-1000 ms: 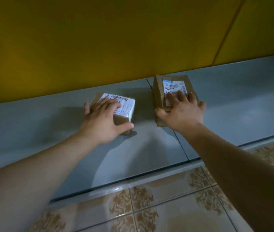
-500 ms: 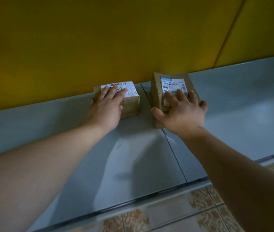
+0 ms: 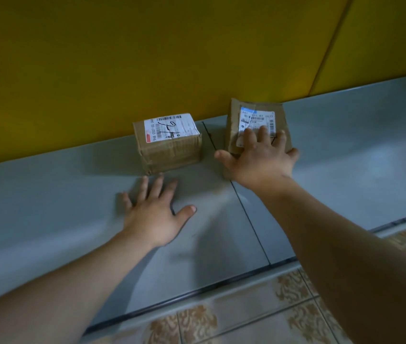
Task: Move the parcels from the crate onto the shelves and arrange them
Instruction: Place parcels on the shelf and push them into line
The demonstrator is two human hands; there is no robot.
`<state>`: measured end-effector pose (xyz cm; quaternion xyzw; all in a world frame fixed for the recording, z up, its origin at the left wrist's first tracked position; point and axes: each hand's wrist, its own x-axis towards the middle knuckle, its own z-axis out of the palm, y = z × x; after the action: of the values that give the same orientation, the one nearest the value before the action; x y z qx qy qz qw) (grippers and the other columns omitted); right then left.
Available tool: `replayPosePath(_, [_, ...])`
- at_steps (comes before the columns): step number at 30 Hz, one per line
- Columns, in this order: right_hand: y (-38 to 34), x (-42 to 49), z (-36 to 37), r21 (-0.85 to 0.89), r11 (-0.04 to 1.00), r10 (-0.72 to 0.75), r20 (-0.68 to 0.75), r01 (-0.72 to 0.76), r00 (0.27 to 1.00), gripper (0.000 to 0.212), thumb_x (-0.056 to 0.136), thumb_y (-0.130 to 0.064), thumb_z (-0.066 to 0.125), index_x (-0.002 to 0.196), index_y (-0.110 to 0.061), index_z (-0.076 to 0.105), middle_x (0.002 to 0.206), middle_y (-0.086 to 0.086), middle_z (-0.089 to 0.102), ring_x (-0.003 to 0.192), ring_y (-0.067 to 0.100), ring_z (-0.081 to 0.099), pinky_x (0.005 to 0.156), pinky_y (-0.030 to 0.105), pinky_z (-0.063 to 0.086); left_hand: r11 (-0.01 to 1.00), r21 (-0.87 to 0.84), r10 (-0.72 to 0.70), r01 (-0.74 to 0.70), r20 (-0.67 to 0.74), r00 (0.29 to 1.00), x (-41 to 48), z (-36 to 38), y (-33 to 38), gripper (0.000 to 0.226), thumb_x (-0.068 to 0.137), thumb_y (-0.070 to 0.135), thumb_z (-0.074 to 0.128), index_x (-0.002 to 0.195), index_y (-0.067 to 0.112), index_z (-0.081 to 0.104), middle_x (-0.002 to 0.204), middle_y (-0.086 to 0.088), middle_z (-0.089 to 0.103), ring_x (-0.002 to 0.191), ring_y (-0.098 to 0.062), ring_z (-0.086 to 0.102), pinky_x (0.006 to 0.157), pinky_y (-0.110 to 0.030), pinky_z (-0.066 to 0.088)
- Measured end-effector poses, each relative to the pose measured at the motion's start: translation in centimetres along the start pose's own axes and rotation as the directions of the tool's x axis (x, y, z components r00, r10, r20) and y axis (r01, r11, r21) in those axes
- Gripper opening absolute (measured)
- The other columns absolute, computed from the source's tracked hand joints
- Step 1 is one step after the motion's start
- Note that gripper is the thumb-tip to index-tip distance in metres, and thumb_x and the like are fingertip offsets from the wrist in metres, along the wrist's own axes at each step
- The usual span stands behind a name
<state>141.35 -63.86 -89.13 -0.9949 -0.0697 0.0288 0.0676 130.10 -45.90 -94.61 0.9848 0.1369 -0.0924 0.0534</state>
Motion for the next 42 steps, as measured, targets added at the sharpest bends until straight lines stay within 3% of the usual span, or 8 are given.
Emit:
replayPosePath(7, [3.3, 0.5, -1.6, -0.063, 0.993, -0.098, 0.020, 0.099, 0.995, 0.058, 0.092, -0.048, 0.050, 0.142, -0.021, 0.039, 0.144, 0.014, 0.041, 0.135, 0.039, 0.030, 0.105, 0.047, 0.037, 0.998, 0.055, -0.031, 0.030, 0.015, 0.999, 0.4, 0.4, 0.3, 0.081, 0.083, 0.079, 0.011, 0.152, 0.038, -0.001, 0.161, 0.006, -0.015, 0.147, -0.023, -0.018, 0.112, -0.064, -0.003])
replayPosePath(10, [3.3, 1.3, -1.2, -0.141, 0.985, -0.109, -0.040, 0.102, 0.993, 0.065, 0.091, -0.063, 0.044, 0.138, -0.018, 0.046, 0.139, 0.019, 0.048, 0.131, 0.040, 0.036, 0.107, 0.044, 0.032, 0.999, 0.038, -0.031, 0.031, -0.003, 1.000, 0.5, 0.6, 0.2, 0.082, 0.083, 0.080, 0.013, 0.152, 0.038, 0.001, 0.162, 0.007, -0.014, 0.148, -0.023, -0.017, 0.113, -0.063, -0.001])
replayPosePath(15, [4.1, -0.5, -0.1, 0.155, 0.953, -0.202, -0.318, 0.260, 0.926, 0.060, 0.077, -0.048, 0.048, 0.130, -0.023, 0.060, 0.139, 0.006, 0.055, 0.131, 0.038, 0.041, 0.105, 0.049, 0.030, 0.999, 0.036, -0.040, 0.041, -0.034, 0.999, 0.4, 0.7, 0.5, 0.080, 0.083, 0.078, 0.016, 0.152, 0.039, 0.003, 0.162, 0.006, -0.010, 0.148, -0.022, -0.014, 0.113, -0.063, 0.001])
replayPosePath(19, [3.9, 0.1, 3.6, 0.152, 0.937, -0.215, -0.460, 0.315, 0.861, 0.053, 0.075, -0.030, 0.055, 0.123, -0.007, 0.062, 0.124, 0.019, 0.061, 0.120, 0.045, 0.052, 0.108, 0.056, 0.032, 0.997, 0.061, -0.034, 0.036, -0.035, 0.999, 0.5, 0.7, 0.5, 0.080, 0.083, 0.078, 0.014, 0.151, 0.038, 0.001, 0.162, 0.006, -0.012, 0.148, -0.023, -0.015, 0.112, -0.064, 0.003])
replayPosePath(23, [2.5, 2.3, 4.0, 0.144, 0.948, -0.200, -0.426, 0.285, 0.882, 0.039, 0.087, -0.026, 0.065, 0.120, -0.006, 0.058, 0.122, 0.020, 0.056, 0.124, 0.044, 0.047, 0.111, 0.056, 0.026, 0.998, 0.058, -0.034, 0.035, -0.019, 0.999, 0.4, 0.5, 0.5, 0.080, 0.084, 0.078, 0.014, 0.152, 0.038, 0.001, 0.162, 0.006, -0.013, 0.148, -0.022, -0.016, 0.113, -0.063, 0.003])
replayPosePath(31, [2.8, 4.4, 4.1, 0.058, 0.973, -0.182, -0.389, 0.221, 0.903, 0.056, 0.095, -0.037, 0.054, 0.146, -0.021, 0.040, 0.153, 0.010, 0.037, 0.149, 0.040, 0.014, 0.120, 0.053, -0.004, 0.998, 0.052, -0.027, 0.028, -0.025, 0.999, 0.5, 0.7, 0.3, 0.082, 0.082, 0.078, 0.012, 0.152, 0.037, -0.001, 0.162, 0.006, -0.014, 0.148, -0.022, -0.016, 0.114, -0.063, 0.003])
replayPosePath(37, [2.7, 6.0, 4.3, 0.056, 0.972, -0.180, -0.445, 0.228, 0.877, 0.054, 0.088, -0.034, 0.062, 0.138, -0.017, 0.052, 0.141, 0.015, 0.049, 0.138, 0.041, 0.034, 0.119, 0.060, 0.008, 0.998, 0.051, -0.031, 0.032, -0.011, 0.999, 0.4, 0.5, 0.5, 0.081, 0.084, 0.077, 0.014, 0.152, 0.037, -0.001, 0.161, 0.006, -0.015, 0.148, -0.023, -0.017, 0.114, -0.062, 0.002])
replayPosePath(42, [2.7, 6.1, 4.2, 0.057, 0.972, -0.186, -0.417, 0.230, 0.890, 0.054, 0.089, -0.034, 0.061, 0.139, -0.018, 0.050, 0.143, 0.014, 0.048, 0.140, 0.039, 0.033, 0.119, 0.059, 0.007, 0.998, 0.044, -0.037, 0.037, 0.000, 0.999, 0.3, 0.5, 0.6, 0.080, 0.085, 0.077, 0.016, 0.152, 0.037, -0.001, 0.161, 0.006, -0.015, 0.148, -0.023, -0.017, 0.114, -0.062, 0.000])
